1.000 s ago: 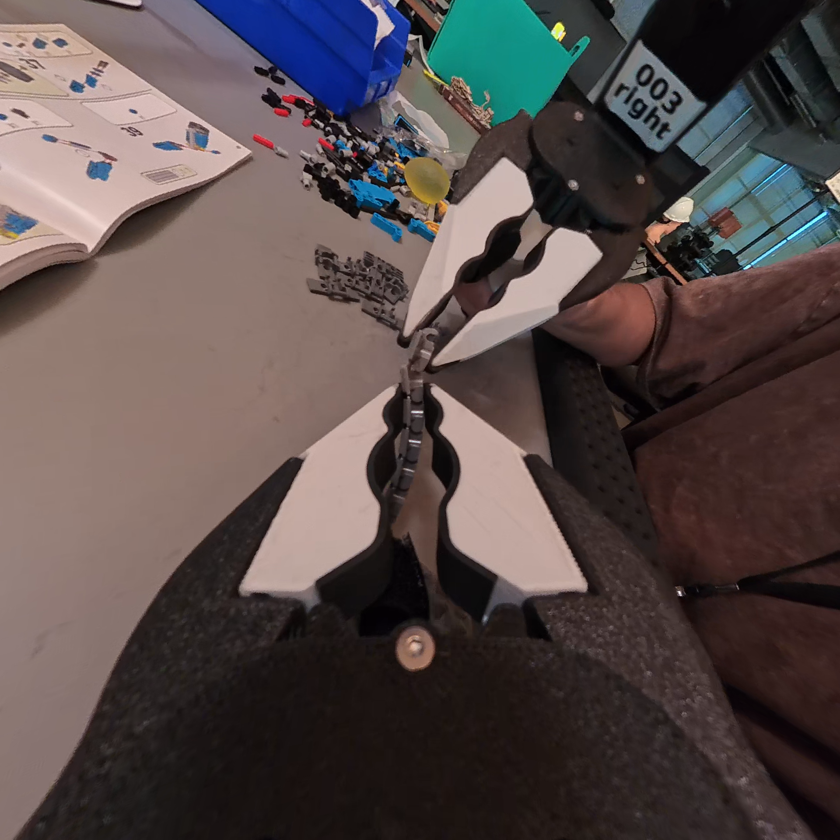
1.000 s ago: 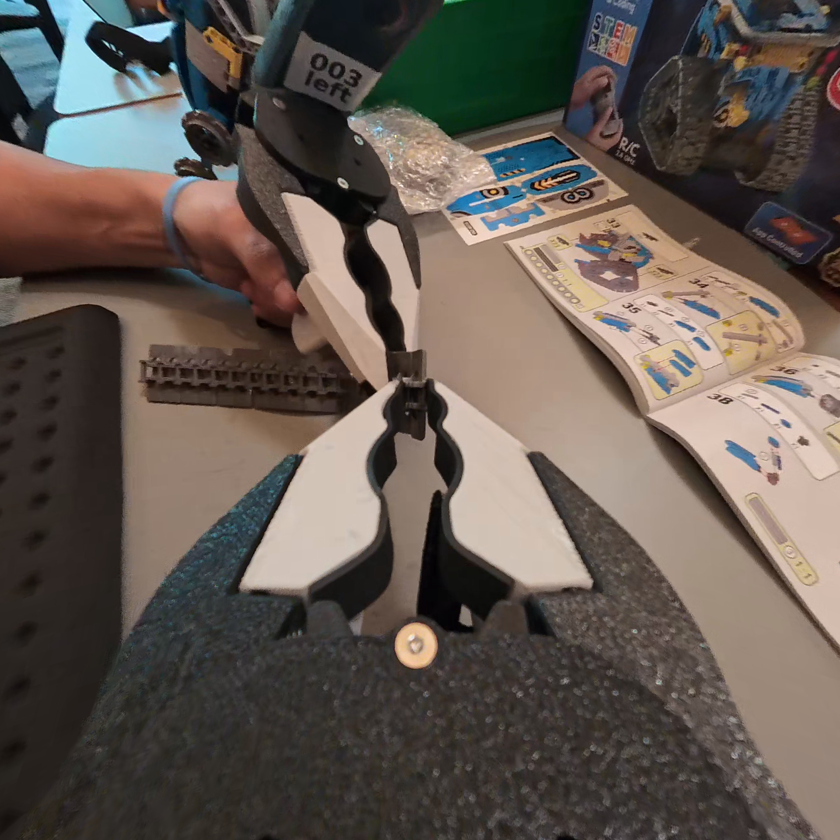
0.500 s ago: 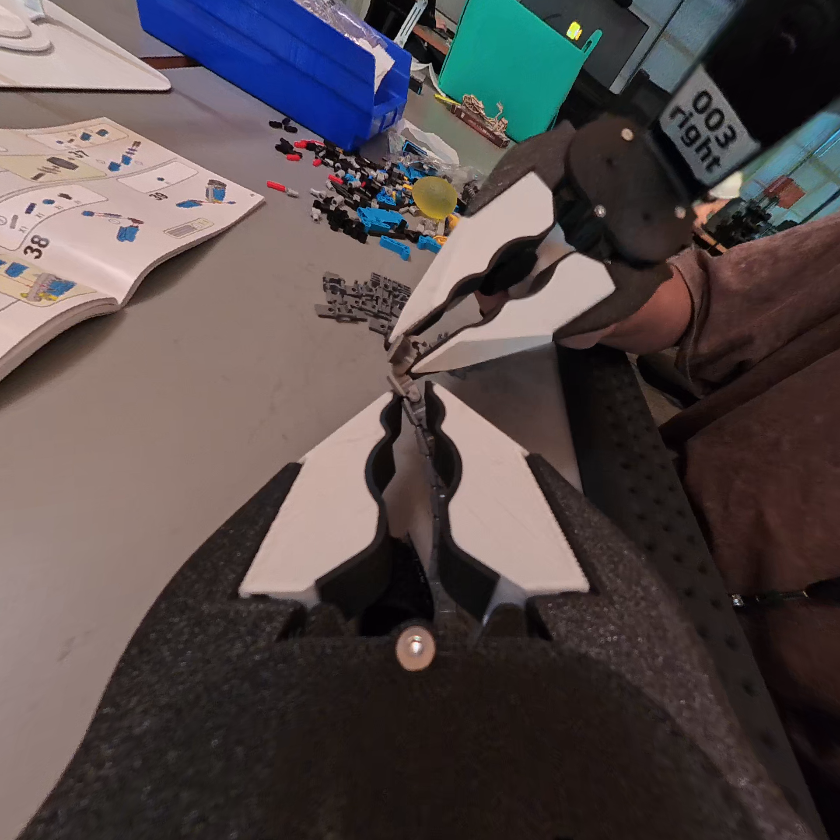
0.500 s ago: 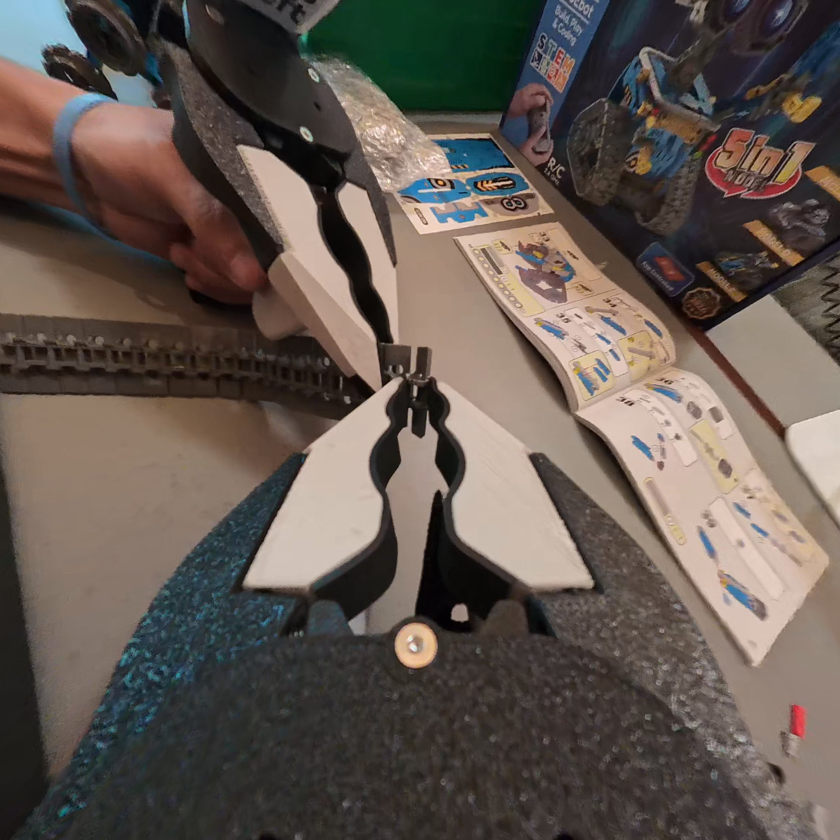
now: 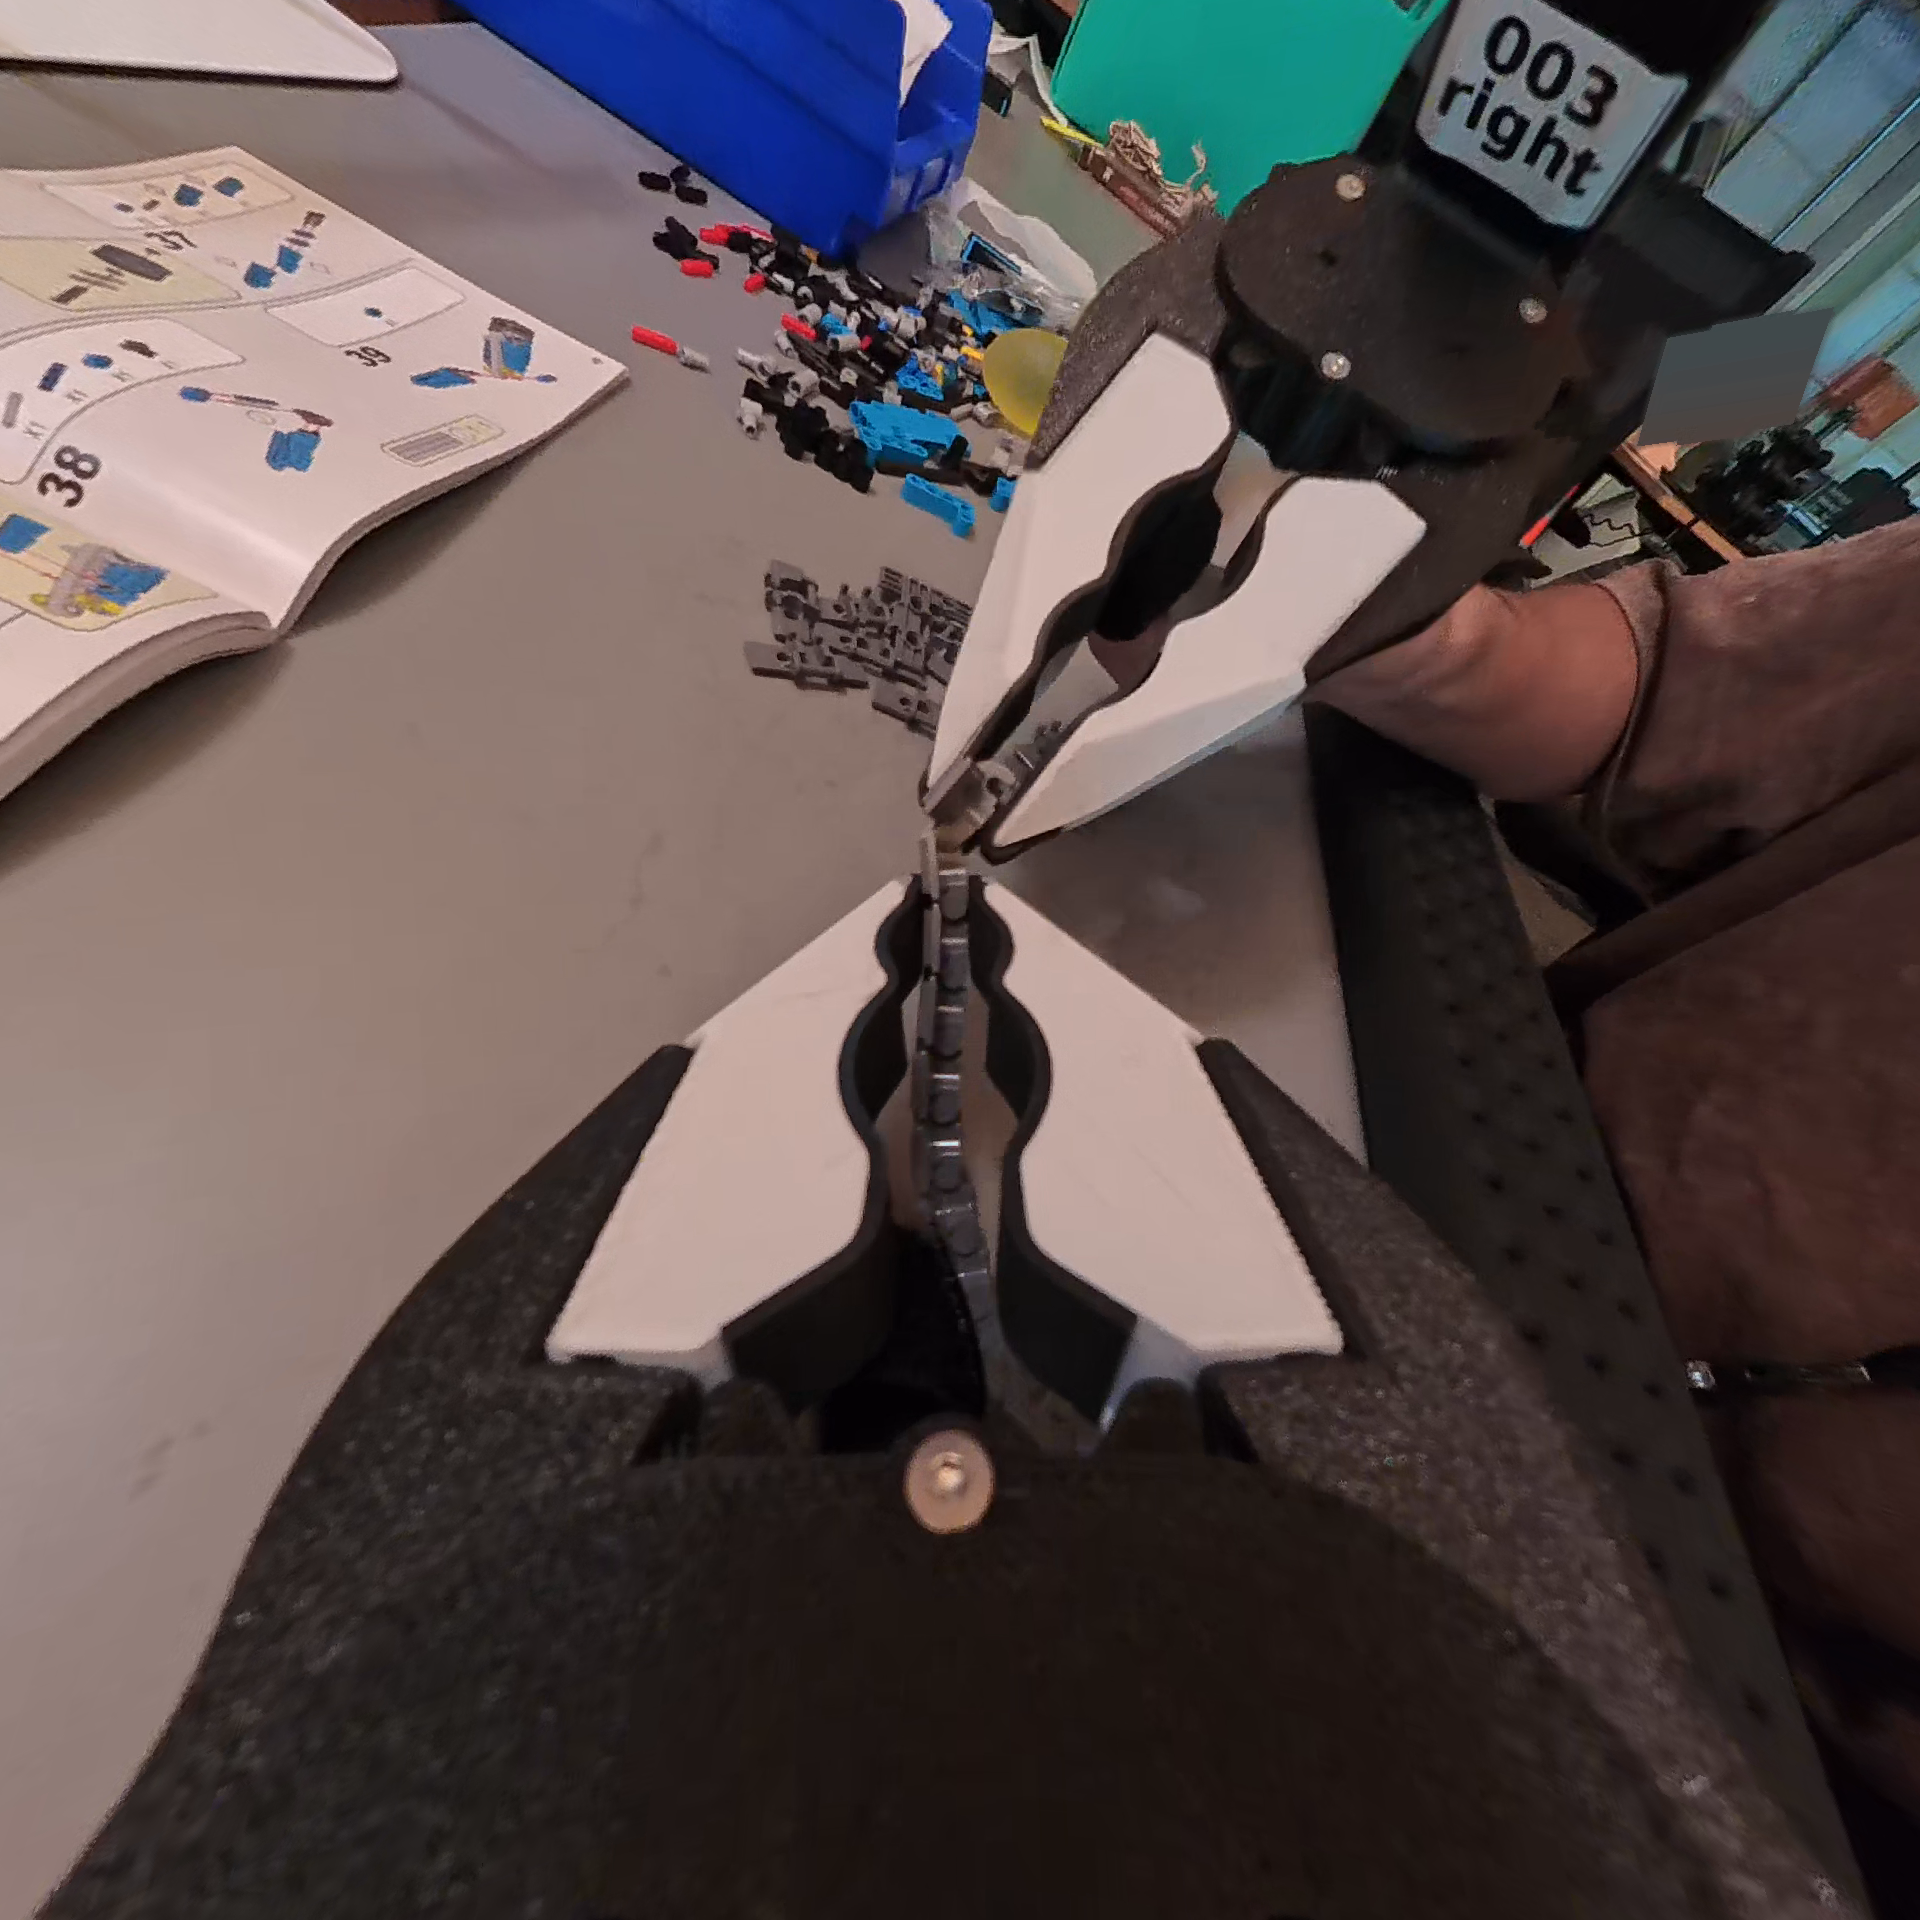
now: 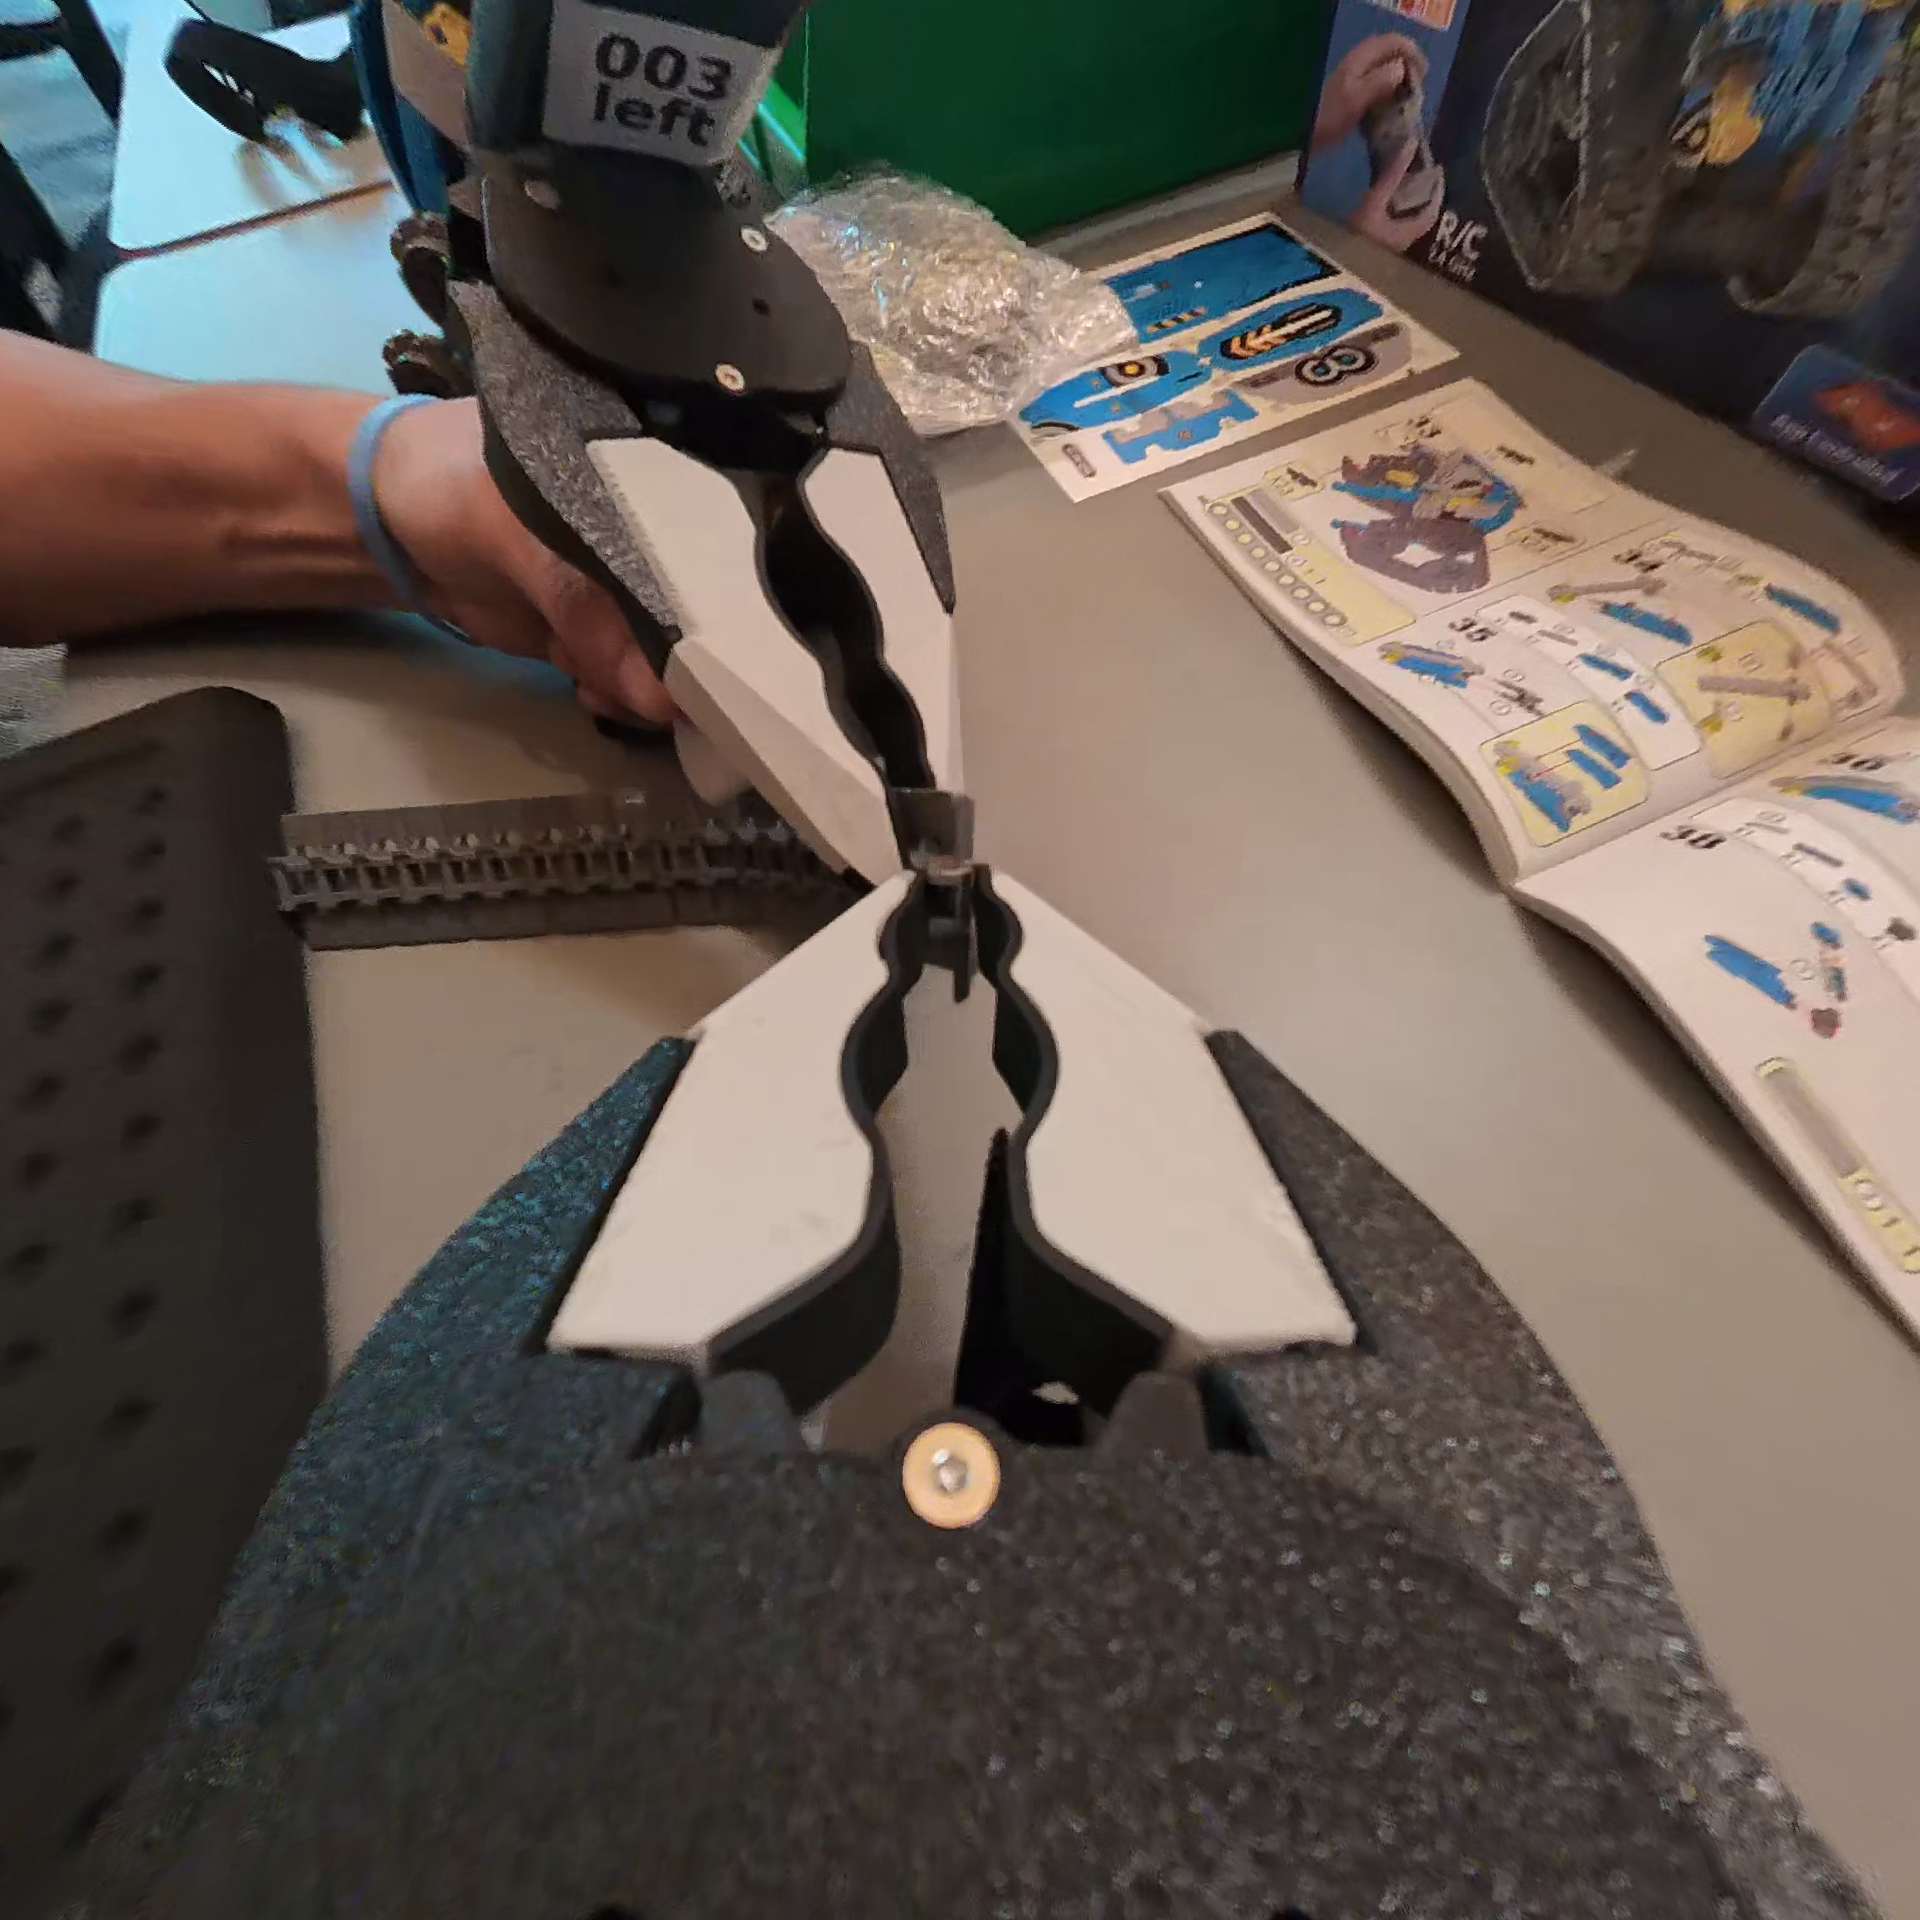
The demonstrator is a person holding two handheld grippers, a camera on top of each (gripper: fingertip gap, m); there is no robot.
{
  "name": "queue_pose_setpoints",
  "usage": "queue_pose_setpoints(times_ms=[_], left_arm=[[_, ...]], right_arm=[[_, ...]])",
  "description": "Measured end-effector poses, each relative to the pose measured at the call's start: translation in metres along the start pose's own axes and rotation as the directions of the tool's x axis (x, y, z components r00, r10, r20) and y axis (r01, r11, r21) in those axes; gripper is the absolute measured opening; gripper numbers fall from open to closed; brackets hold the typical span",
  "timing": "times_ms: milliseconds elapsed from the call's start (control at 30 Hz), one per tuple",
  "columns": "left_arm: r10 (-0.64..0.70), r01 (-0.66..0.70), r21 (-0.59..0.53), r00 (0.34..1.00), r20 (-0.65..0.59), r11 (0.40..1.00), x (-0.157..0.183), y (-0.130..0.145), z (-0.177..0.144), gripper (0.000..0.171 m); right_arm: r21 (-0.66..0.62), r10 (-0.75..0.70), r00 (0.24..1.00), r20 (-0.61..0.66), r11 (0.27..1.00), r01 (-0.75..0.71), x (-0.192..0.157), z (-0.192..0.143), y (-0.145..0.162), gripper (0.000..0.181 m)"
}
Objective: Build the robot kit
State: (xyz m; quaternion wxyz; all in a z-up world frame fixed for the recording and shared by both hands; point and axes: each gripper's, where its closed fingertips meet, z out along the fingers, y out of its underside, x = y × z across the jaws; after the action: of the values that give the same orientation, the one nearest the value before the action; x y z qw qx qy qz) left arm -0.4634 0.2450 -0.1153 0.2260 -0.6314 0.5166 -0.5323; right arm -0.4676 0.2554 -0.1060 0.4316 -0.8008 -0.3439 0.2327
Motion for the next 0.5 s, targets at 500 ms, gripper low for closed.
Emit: queue_pose_setpoints(times_ms=[500], left_arm=[[0.026,-0.027,0.004,0.999,0.029,1.0,-0.0001,0.0,-0.0015,0.005]], right_arm=[[-0.025,-0.118,0.988,-0.102,0.993,0.116,-0.0005,-0.0039,-0.0039,0.006]])
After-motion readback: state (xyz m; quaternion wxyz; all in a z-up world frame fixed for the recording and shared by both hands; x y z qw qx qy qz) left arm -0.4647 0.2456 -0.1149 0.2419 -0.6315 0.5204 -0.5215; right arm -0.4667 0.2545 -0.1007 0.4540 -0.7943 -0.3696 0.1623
